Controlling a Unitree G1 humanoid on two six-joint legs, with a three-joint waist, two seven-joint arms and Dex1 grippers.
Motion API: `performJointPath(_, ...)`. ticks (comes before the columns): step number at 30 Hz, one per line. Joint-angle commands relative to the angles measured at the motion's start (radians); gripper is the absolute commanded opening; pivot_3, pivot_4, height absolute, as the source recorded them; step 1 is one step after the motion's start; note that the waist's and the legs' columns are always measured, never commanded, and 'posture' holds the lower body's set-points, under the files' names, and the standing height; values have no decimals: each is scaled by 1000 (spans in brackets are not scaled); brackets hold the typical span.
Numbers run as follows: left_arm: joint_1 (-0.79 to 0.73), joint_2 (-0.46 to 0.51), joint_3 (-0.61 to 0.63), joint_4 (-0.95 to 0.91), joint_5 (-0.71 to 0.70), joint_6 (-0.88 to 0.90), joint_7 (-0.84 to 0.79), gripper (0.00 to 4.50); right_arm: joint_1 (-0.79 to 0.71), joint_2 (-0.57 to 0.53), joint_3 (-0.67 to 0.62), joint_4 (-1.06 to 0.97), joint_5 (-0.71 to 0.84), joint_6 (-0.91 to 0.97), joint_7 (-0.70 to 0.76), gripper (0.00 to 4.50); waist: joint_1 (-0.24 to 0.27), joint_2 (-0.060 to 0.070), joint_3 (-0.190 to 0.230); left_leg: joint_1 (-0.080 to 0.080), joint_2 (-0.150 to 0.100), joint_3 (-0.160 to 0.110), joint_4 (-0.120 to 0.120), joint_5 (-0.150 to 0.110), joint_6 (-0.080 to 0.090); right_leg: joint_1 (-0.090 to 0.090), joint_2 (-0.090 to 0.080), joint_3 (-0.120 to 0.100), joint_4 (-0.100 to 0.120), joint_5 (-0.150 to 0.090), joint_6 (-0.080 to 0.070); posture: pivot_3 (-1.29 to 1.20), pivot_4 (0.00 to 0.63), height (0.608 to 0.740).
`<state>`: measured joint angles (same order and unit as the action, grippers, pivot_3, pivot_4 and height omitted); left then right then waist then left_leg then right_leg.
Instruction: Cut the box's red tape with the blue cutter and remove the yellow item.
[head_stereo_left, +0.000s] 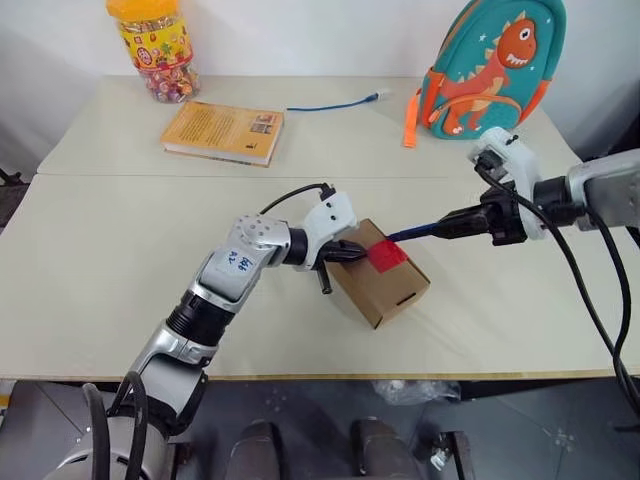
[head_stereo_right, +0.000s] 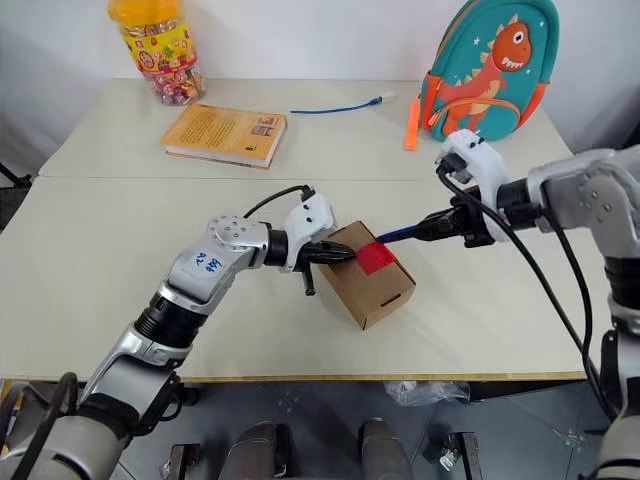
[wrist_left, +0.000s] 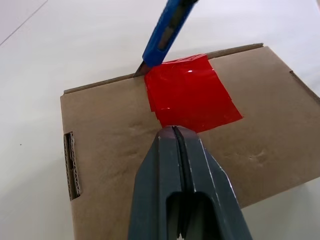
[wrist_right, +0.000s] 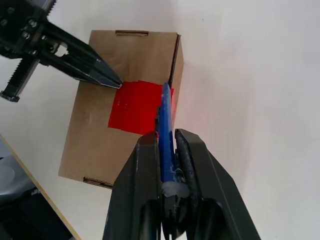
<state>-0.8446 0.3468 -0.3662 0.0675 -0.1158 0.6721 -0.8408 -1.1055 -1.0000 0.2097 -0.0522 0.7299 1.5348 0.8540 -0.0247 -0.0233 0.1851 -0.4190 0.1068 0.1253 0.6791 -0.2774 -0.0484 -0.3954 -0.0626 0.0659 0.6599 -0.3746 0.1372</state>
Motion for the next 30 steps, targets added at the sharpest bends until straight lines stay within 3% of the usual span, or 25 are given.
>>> performJointPath(1, 61, 24, -105, 48, 58, 75, -17, 0, -78, 17, 62, 58, 10, 63, 56, 161, 0, 0, 0, 0, 0, 0, 0, 0, 0, 0, 0, 0, 0, 0, 0, 0, 150, 740)
performJointPath(8, 71, 37, -158, 53, 76, 68, -45, 0, -257, -32, 341, 197, -21, 80, 206, 161, 0, 0, -2, 1, 0, 0, -2, 0, 0, 1, 0, -1, -1, -1, -1, 0, 150, 740)
performJointPath(17, 90, 32, -195, 48, 93, 74, -46, 0, -422, -32, 570, 291, -77, 66, 395, 161, 2, -1, -3, 1, 0, -1, -1, -1, 0, 1, 0, -1, -1, -1, -2, 0, 150, 740)
performJointPath(23, 99, 24, -195, 40, 98, 78, -41, 0, -466, 44, 605, 447, -173, 7, 433, 161, 1, -1, -6, 2, 0, -1, -1, -1, 0, 2, 0, -2, -1, -1, -2, 0, 150, 740)
performJointPath(30, 103, 24, -199, 43, 113, 72, -39, 0, -471, 59, 666, 442, -203, 8, 513, 161, 1, -1, -8, 2, 0, -1, 0, -1, 0, 2, 0, -2, -1, -1, -2, 0, 150, 740)
